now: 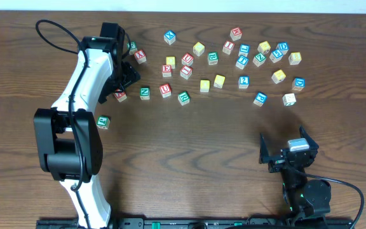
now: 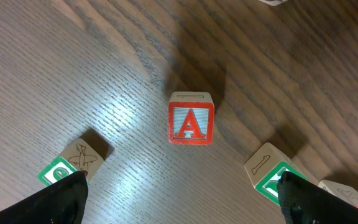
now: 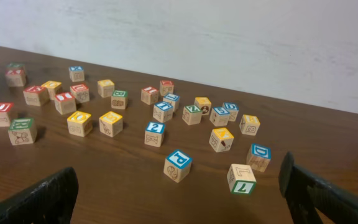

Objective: Spell out AI2
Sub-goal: 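Lower the open left gripper down around the red A block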

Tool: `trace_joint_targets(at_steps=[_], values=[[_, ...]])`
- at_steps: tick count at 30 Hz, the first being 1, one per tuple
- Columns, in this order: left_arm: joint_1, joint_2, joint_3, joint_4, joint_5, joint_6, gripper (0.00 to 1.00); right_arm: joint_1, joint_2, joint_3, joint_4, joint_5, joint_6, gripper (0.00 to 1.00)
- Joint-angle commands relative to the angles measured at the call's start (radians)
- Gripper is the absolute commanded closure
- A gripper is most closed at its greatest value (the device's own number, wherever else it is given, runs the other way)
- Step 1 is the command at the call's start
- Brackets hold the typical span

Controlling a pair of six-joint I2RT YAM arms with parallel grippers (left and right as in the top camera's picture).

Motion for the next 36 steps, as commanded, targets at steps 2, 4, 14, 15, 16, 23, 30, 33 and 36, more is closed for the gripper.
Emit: trace_joint_targets(at_steps=[2,4,14,15,16,23,30,33,36], values=[[0.002,0.002,-0.008,-0.006,-0.013,0.013,0.04,-0.008,-0.005,-0.002,-0.005,0.005,0.011,0.01],[0.002,0.002,-0.008,-0.006,-0.013,0.013,0.04,-0.008,-0.005,-0.002,-0.005,0.005,0.011,0.01],[0.002,0.002,-0.008,-0.012,-0.013,0.014,0.05,-0.008,-0.005,-0.002,-0.005,0.004,0.011,0.01],[0.002,0.002,-0.008,-0.012,-0.013,0.014,0.04,-0.008,-0.005,-0.002,-0.005,0.005,0.011,0.01],[0.002,0.002,-0.008,-0.012,-0.013,0.014,0.04,-0.008,-0.005,-0.002,-0.005,0.004,0.011,0.01],[0.002,0.002,-0.016,-0.011,-0.013,0.014,0.05,-0.008,-0.005,-0.002,-0.005,0.005,0.011,0.01],[0.002,0.002,-0.066,0.005,-0.013,0.013,0.04,-0.008,-0.005,-0.002,-0.005,0.004,0.011,0.01],[0.002,0.002,-0.095,0.028,-0.013,0.013,0.04,-0.008,-0.005,-0.002,-0.005,0.005,0.011,0.01],[0.001,0.002,-0.101,0.04,-0.013,0.013,0.05,-0.008,-0.005,-0.002,-0.005,0.005,0.011,0.01]])
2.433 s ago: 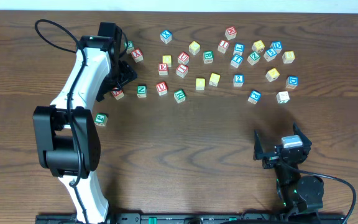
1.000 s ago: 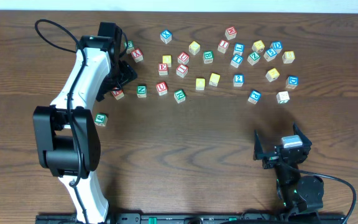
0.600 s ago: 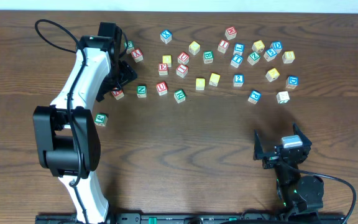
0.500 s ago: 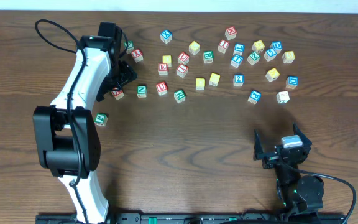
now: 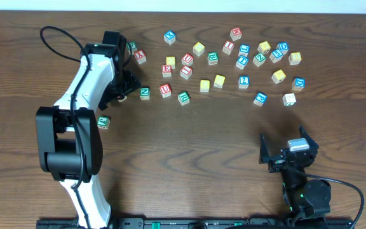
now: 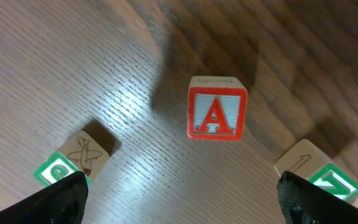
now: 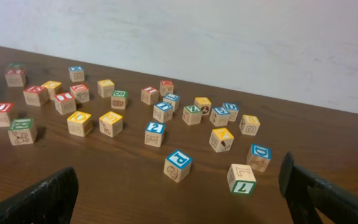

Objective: Spell out AI2
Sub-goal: 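Lower the open left gripper down around the red A block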

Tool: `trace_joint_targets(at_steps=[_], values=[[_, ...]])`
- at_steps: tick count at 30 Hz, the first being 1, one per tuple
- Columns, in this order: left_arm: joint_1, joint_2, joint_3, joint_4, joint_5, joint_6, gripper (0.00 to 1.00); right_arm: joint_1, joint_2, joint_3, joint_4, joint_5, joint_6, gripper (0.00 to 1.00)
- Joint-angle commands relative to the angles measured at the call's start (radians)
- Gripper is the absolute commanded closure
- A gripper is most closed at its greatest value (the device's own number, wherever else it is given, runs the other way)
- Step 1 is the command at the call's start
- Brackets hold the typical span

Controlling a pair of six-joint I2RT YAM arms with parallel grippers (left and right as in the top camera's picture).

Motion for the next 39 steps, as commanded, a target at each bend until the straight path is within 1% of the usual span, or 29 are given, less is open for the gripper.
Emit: trace_joint_targets(at_steps=[1,8,15,24,39], values=[[0.001,0.002,-0.016,0.014,-0.013,0.013,0.05,-0.008,-0.005,-0.002,-0.005,0.004,0.011,0.01],[0.001,0.002,-0.016,0.064,-0.012,0.04,0.05,-0.008,-0.005,-0.002,-0.005,0.005,0.011,0.01],[0.001,0.002,-0.027,0.101,-0.009,0.04,0.05,-0.008,-0.005,-0.002,-0.005,0.005,0.011,0.01],[0.001,0.002,-0.09,0.153,-0.009,0.039,0.04,-0.008,-0.005,-0.002,-0.005,0.005,0.011,0.01],[0.001,0.002,-0.12,0.222,-0.009,0.04,0.05,-0.008,-0.005,-0.002,-0.005,0.005,0.011,0.01]])
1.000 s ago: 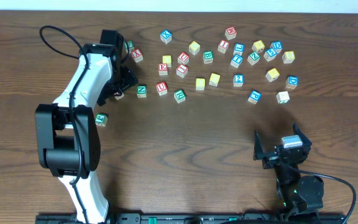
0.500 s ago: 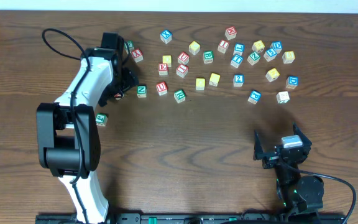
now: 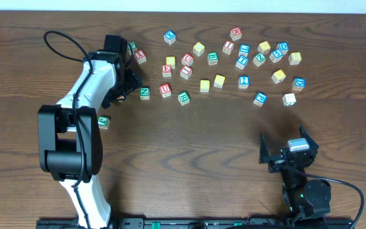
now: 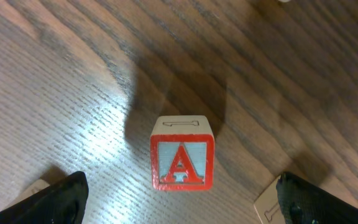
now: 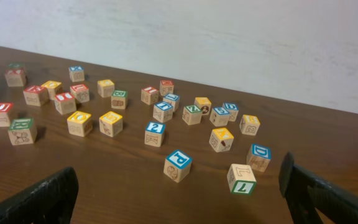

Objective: Spell out AI2
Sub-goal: 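Lower the open left gripper down around the red A block, then close the left gripper on the red A block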

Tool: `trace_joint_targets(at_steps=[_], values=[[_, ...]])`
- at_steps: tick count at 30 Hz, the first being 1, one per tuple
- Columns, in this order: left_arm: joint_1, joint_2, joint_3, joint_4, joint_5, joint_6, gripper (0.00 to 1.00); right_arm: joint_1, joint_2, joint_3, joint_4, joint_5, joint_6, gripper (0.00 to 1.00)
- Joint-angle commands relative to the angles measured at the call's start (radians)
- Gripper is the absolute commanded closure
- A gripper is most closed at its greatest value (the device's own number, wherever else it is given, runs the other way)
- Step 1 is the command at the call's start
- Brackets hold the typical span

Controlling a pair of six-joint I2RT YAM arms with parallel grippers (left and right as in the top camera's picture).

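The red A block (image 4: pixel 182 163) lies flat on the wooden table, letter up. My left gripper (image 4: pixel 182 208) hangs over it, open, its fingertips (image 4: pixel 48 202) wide on either side and not touching it. In the overhead view the left gripper (image 3: pixel 124 84) hides this block. The blue 2 block (image 5: pixel 155 132) sits among the scattered blocks, seen from above as the blue 2 block (image 3: pixel 243 81). I cannot make out an I block. My right gripper (image 5: pixel 179 199) rests open and empty at the near right, the right gripper (image 3: pixel 288 154) far from the blocks.
Several lettered blocks (image 3: pixel 234 60) are strewn across the far half of the table. A green block (image 3: pixel 145 93) lies just right of the left gripper, and another green block (image 3: pixel 103 121) beside the left arm. A pale block corner (image 4: pixel 272 208) lies close to the right fingertip.
The left gripper has shifted: the A block now sits low in the wrist view between the fingertips instead of upper right. The green blocks have slid almost out of that view. The right arm is unmoved.
The left gripper stood open above the A block, green blocks at both lower corners of its view. Then the block showed further up and right. Now it lies low, between the open fingers. The block stayed on the table and the right gripper stayed still.
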Motion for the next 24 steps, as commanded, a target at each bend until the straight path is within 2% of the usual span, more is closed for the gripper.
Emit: trace_joint_targets(at_steps=[1,24], values=[[0.001,0.002,-0.027,0.011,-0.009,0.014,0.05,-0.008,-0.005,-0.002,-0.005,0.004,0.011,0.01],[0.002,0.002,-0.05,0.09,-0.009,0.028,0.05,-0.008,-0.005,-0.002,-0.005,0.004,0.011,0.01]])
